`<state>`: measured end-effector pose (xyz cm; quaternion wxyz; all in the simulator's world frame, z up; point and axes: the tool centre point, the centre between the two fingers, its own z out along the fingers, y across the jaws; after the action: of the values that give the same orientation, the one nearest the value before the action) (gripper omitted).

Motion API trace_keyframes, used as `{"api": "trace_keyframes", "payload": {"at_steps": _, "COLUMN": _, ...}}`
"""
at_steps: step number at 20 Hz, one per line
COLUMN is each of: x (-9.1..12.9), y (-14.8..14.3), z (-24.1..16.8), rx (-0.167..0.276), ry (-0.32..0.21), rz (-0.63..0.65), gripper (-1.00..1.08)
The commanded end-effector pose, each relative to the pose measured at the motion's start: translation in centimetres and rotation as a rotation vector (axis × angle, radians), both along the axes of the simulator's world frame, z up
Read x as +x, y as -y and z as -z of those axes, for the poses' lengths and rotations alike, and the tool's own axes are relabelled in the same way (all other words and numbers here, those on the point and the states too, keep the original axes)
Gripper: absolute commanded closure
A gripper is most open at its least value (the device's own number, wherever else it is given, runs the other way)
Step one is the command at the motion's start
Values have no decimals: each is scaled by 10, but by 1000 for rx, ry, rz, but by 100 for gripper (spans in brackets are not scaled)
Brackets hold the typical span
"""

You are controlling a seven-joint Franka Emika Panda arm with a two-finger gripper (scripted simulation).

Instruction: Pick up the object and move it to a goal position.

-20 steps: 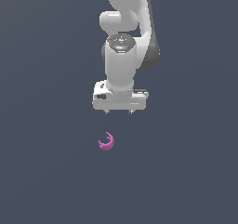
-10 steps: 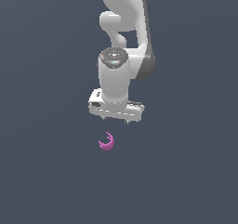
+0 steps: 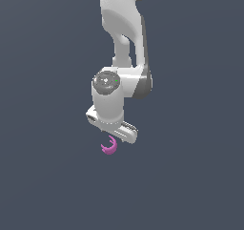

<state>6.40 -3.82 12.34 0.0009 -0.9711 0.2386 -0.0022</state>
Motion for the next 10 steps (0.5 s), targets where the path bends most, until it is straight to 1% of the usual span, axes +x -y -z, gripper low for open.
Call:
{"api": "trace_keyframes", "payload": {"at_steps": 1, "x": 6, "y": 5, "z": 9, "rx": 0, "ry": -1, "rz": 63, "gripper": -92}}
{"api": "trace_keyframes", "payload": {"at_steps": 5, "x": 12, "y": 11, "z": 20, "rx": 0, "ry": -3, "rz": 134, "gripper": -92}}
{"api": "trace_keyframes", "payload": {"at_steps": 10, "x": 17, "y": 15, "z": 29, "rx": 0, "ry": -4, "rz": 187, "gripper": -92}}
